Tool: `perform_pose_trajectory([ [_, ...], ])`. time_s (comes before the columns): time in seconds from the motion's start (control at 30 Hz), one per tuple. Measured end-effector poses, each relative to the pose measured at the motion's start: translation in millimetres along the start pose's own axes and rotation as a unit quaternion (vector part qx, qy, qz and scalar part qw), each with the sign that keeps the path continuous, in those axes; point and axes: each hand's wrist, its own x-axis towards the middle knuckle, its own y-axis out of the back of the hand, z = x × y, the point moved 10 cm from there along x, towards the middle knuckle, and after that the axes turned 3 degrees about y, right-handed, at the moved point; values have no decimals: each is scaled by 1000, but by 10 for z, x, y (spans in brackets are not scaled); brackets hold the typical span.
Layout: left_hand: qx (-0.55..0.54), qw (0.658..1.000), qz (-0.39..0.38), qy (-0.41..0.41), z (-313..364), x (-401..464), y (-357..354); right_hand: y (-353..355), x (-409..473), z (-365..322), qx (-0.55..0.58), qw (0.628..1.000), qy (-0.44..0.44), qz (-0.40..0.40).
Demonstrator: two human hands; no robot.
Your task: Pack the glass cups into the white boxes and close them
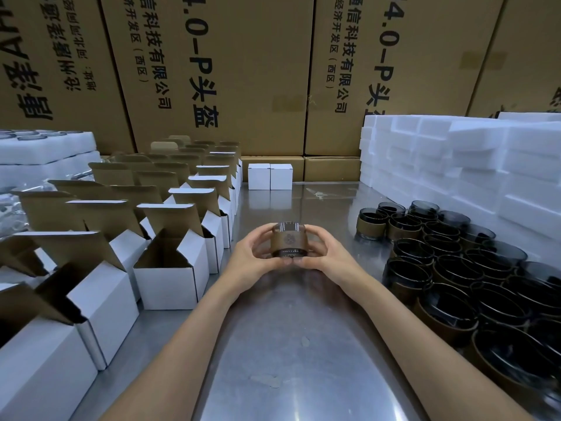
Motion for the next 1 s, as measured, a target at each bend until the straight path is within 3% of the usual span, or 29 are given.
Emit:
perform_pose_trajectory([
  [0.17,118,992,3,-35,50,-11,-40,20,6,1,-4,1000,7,24],
  [0.3,271,952,54,-132,252,-72,-98,29,-16,-90,-70,995,45,54],
  [0.5,232,964,77,-107,198,-62,-12,7,-34,-151,-92,993,66,25],
  [0.6,225,967,66,-96,155,-45,-17,1,-50,-196,-89,991,90,46],
  [0.73,292,940,83,-155,291,-77,-66,-7,-104,-335,-197,962,158,102],
  [0.83,308,933,118,-141,317,-98,1,-44,-105,-351,-273,942,170,93],
  [1.0,245,961,94,-89,220,-80,36,-58,-64,-284,-193,969,137,70],
])
